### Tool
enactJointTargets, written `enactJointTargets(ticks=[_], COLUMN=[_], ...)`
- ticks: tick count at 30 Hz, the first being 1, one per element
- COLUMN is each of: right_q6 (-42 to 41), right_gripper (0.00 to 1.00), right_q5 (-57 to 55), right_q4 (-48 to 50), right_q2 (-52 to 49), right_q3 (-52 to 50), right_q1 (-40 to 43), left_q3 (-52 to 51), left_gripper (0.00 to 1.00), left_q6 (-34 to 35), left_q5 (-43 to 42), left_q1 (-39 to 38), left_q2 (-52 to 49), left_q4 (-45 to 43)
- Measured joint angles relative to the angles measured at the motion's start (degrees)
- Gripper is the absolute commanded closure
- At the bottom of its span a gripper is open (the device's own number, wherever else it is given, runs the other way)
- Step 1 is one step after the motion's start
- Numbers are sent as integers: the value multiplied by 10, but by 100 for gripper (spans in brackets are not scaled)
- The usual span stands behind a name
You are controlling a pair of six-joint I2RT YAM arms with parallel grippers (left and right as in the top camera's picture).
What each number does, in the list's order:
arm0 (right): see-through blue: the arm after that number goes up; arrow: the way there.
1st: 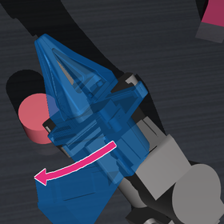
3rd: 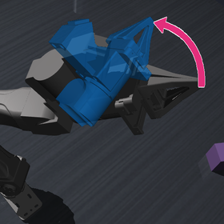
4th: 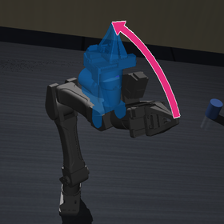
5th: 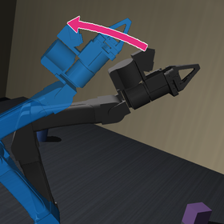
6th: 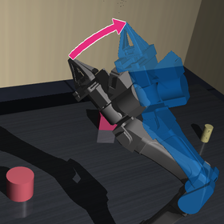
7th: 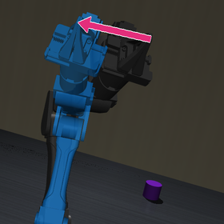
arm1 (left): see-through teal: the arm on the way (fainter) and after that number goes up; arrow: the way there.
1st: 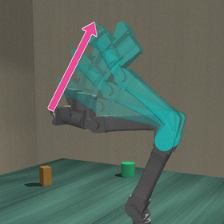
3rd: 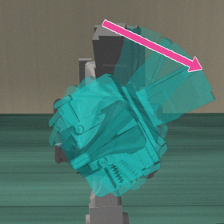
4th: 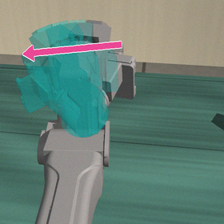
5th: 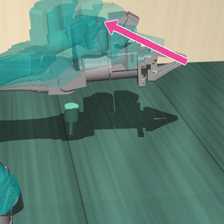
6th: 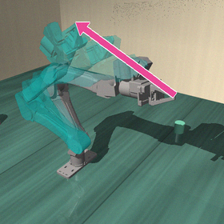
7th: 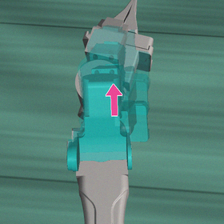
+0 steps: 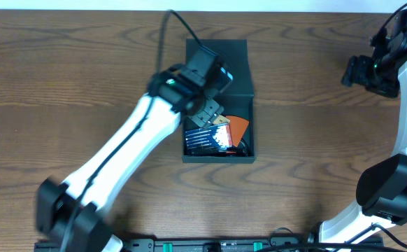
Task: Pack container
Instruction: 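Raise both grippers to the top edge of the box lid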
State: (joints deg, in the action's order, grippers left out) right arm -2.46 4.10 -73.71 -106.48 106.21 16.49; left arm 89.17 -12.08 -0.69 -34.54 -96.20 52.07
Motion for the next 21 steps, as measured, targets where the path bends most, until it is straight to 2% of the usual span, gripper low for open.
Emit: enactJointTargets(ticks=[1, 3, 4, 6, 10, 16, 21], right_q6=[2, 0, -2, -12, -24, -35, -43], right_gripper=[50, 81, 89, 99, 99, 99, 99], right_q5=[16, 57, 74, 108, 136, 157, 164], right_q4=[6, 17, 22, 34, 44, 45, 60], right_q2=[0, 0, 0, 0, 0, -9, -67], right_q3=[0, 0, 0, 0, 0, 0, 0], right_q1=[0, -1, -2, -7, -30, -97, -137], left_q3=[0, 0, 0, 0, 0, 0, 0], left_gripper=[36, 50, 52, 60, 72, 91, 94], left_q6=[3, 20, 26, 33, 47, 63, 63], left_q5=[1, 1, 0, -12, -69, -203, -302], left_q1=[5, 25, 40, 81, 176, 289, 325], left_q2=[14, 39, 49, 61, 60, 24, -47], left_q4=[-1, -8, -11, -19, -46, -92, -119])
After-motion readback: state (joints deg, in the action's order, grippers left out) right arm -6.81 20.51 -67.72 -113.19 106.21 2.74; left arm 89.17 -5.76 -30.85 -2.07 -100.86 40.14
